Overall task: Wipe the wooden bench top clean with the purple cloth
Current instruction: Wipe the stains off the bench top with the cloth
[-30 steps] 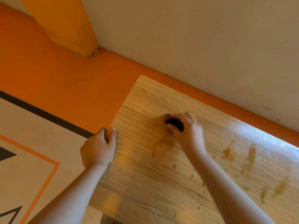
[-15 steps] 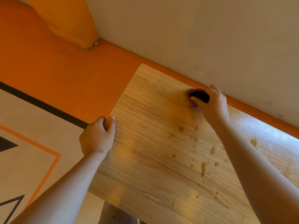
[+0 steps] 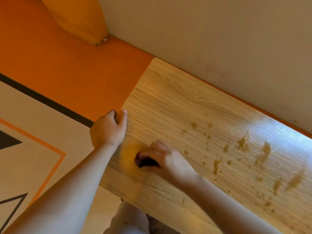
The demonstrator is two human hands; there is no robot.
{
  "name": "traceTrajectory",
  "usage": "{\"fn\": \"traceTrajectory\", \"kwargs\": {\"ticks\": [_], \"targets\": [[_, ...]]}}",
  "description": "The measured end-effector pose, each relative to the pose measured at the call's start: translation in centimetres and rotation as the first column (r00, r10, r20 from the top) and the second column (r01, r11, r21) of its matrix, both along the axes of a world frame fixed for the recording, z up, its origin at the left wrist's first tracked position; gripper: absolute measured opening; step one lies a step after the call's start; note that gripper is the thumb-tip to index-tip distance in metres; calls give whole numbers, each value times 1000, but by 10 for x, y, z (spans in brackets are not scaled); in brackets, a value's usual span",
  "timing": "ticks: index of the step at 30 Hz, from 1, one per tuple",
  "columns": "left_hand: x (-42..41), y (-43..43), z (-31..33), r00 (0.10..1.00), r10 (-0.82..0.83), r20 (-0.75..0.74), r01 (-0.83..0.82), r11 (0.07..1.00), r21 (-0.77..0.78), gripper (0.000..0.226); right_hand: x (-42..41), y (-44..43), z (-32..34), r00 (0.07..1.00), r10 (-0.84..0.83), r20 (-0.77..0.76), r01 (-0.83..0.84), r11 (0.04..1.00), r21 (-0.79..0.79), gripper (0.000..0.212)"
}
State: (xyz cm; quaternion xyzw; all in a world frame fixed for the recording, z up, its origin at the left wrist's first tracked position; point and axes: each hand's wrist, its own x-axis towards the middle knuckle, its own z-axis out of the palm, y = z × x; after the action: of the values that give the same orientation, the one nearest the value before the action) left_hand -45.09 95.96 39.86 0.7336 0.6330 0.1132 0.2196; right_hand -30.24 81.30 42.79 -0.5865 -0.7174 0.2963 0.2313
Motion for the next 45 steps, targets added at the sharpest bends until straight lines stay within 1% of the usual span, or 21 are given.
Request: {"fn": "traceTrajectory", "kwargs": {"ticks": [1, 3, 6, 8, 10, 12, 15, 18, 20, 23, 26, 29, 31, 33, 35, 36, 39, 41, 42, 43, 45], "targets": [[-1, 0, -1, 1000, -12, 13, 12, 1000, 5, 45, 13, 8, -1, 999, -44, 18, 44, 999, 10, 28], [-2, 0, -2, 1000, -16, 14, 16, 1000, 5, 46, 46, 29, -3, 974, -220, 58, 217, 975, 55, 31], [0, -1, -1, 1000, -5, 19, 5, 1000, 1, 47, 83, 61, -6, 878, -466, 107, 462, 885, 63, 31], [-2, -2, -1, 999, -12, 37, 11, 1000, 7, 47, 82, 74, -7, 832, -550, 72, 549, 835, 32, 30], [-5, -2, -1, 998, -21, 51, 21, 1000, 0, 47, 64, 78, -7, 807, -590, 10, 590, 807, 22, 27], [-8, -2, -1, 998, -26, 60, 27, 1000, -12, 46, 34, 73, -5, 825, -564, -18, 564, 825, 6, 24], [-7, 0, -2, 996, -45, 72, 48, 998, -41, 45, -6, 60, -2, 902, -432, -27, 430, 901, -45, 24], [-17, 2, -2, 974, -86, 209, 117, 982, -145, 41, -16, 57, -3, 952, -302, -60, 295, 950, -100, 26], [-33, -2, 1, 964, -137, 228, 177, 969, -169, 37, -6, 63, -2, 960, -276, -51, 270, 958, -101, 24], [-62, -26, 1, 983, -138, 120, 153, 980, -127, 39, 22, 86, 0, 946, -320, 41, 322, 944, -65, 24], [-76, -55, -2, 998, -60, -31, 58, 996, -71, 45, 51, 120, -2, 867, -490, 89, 493, 870, -11, 26], [-76, -68, -6, 998, 23, -60, -26, 999, -46, 46, 54, 143, -6, 776, -621, 109, 620, 783, 47, 26], [-76, -69, -7, 998, 35, -52, -36, 999, -20, 47, 39, 145, -7, 756, -642, 128, 640, 766, 59, 25], [-76, -68, -7, 999, 37, -23, -37, 999, 10, 49, 14, 135, -9, 825, -553, 114, 552, 833, 49, 24], [-76, -68, -8, 999, 37, 11, -37, 999, 27, 49, -18, 114, -11, 919, -387, 79, 384, 922, 50, 23], [-76, -68, -8, 999, 38, 23, -38, 999, 28, 50, -33, 103, -12, 949, -303, 85, 298, 952, 66, 24], [-77, -68, -8, 999, 37, 36, -38, 999, 24, 50, -48, 92, -9, 991, -87, 103, 80, 994, 71, 25], [-76, -68, -7, 998, 40, 48, -42, 999, 33, 46, -32, 107, -2, 996, -2, 91, -1, 999, 41, 21], [-75, -68, -7, 998, 42, 50, -44, 998, 39, 44, -20, 119, 1, 996, -14, 93, 10, 999, 45, 18], [-74, -67, -8, 998, 44, 51, -46, 998, 37, 43, -6, 133, 4, 993, -69, 100, 63, 996, 62, 16], [-75, -68, -10, 997, 53, 54, -55, 998, 23, 45, 23, 160, 7, 959, -246, 144, 230, 966, 116, 19]]}}
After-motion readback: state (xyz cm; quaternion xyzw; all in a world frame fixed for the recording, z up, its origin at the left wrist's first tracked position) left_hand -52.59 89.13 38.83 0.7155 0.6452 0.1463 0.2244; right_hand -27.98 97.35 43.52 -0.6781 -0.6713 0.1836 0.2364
